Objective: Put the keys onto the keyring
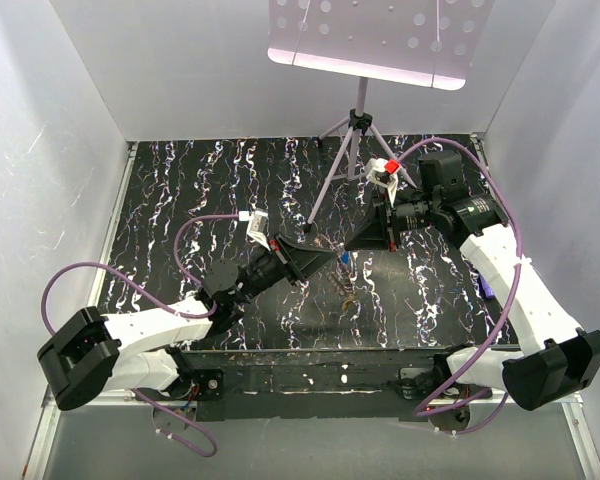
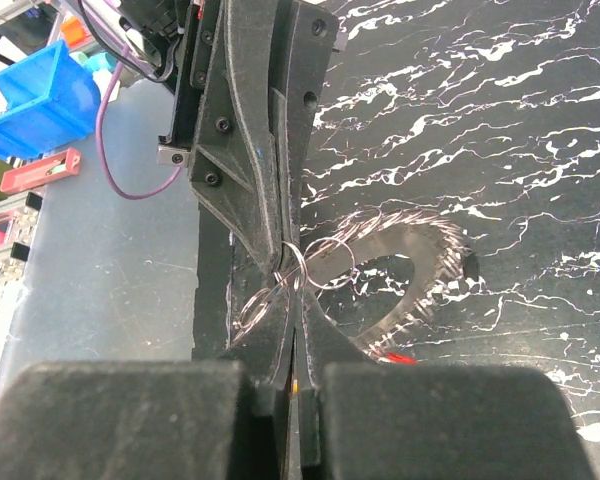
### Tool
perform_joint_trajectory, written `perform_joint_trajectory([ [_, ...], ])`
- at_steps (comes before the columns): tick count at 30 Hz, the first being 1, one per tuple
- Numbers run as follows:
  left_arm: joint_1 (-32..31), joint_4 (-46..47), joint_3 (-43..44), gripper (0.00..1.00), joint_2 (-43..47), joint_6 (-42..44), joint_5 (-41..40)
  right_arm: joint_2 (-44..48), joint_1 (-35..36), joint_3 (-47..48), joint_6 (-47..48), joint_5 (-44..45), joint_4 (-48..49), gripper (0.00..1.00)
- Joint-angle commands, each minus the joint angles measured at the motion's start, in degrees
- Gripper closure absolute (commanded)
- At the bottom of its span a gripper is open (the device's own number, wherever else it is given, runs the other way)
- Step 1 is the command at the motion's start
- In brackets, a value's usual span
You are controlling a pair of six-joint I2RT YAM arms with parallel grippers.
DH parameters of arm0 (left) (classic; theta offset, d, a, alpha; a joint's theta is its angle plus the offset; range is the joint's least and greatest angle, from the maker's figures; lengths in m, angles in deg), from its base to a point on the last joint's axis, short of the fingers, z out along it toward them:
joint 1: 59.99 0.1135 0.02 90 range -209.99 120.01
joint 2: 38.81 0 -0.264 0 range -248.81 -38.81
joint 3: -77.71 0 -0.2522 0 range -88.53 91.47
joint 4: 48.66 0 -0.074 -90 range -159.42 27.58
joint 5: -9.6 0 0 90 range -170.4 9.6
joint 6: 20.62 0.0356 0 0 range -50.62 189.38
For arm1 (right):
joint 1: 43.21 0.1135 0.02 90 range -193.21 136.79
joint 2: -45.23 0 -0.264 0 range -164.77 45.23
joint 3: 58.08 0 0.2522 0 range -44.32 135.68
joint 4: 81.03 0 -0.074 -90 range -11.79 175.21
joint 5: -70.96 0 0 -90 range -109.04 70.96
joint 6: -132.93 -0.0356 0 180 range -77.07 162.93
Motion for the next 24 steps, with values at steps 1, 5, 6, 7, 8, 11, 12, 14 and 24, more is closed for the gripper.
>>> perform_joint_trajectory([
  [1,-0.3,2.4,1.9,1.0,3.4,1.1,-0.8,1.2,0.2,0.1,-0.1,-1.7,-0.1,0.99],
  [5,-0.1,3.6,1.7,1.0,3.7,1.1,-0.8,1.3,0.2,-0.5,-1.2,0.8,0.8,0.99],
  [6,0.0,4.5,1.6,1.0,3.6,1.1,-0.7,1.4,0.2,-0.8,-1.2,1.3,0.9,0.99],
  [7,0.1,5.2,1.5,1.0,3.6,1.1,-0.7,1.5,0.2,-1.0,-1.6,1.4,1.2,0.99],
  [8,0.2,5.4,1.4,1.0,3.6,1.1,-0.8,1.8,0.2,-1.5,-1.9,1.5,1.4,0.99],
  [11,0.3,6.4,1.7,1.0,3.5,1.3,-1.1,2.1,0.2,-2.4,-3.4,0.6,2.8,0.99],
  [12,0.3,6.6,1.8,1.0,3.1,1.4,-1.2,2.2,0.2,-2.9,-4.3,-0.5,3.5,0.99],
  [14,0.3,7.7,2.0,1.0,2.1,1.1,-0.9,2.4,0.2,-3.9,-6.5,-2.5,5.5,0.99],
  [24,0.5,11.4,0.8,1.0,-0.3,0.4,-0.6,3.1,0.3,-6.1,-11.7,-6.3,9.1,0.9],
])
